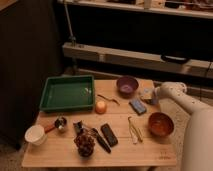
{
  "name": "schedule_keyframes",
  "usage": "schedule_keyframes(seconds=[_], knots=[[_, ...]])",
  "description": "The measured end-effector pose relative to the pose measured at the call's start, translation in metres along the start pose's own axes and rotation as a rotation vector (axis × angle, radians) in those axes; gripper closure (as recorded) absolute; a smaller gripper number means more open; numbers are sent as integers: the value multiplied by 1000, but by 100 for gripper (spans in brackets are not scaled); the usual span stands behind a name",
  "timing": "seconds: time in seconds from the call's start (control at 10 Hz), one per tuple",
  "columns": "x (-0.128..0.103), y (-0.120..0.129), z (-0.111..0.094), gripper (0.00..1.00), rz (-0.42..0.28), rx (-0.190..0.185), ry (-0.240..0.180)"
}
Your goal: Place towel in table surface
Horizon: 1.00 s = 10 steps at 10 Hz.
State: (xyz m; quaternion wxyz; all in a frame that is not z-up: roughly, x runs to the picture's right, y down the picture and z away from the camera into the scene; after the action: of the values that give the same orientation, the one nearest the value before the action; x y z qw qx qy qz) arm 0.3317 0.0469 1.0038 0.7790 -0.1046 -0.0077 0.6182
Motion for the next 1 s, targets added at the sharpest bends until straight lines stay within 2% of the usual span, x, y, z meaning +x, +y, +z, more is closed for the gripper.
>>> schedule_keyframes(seconds=[1.0], knots=[[1, -4, -9, 100, -3, -3, 1]])
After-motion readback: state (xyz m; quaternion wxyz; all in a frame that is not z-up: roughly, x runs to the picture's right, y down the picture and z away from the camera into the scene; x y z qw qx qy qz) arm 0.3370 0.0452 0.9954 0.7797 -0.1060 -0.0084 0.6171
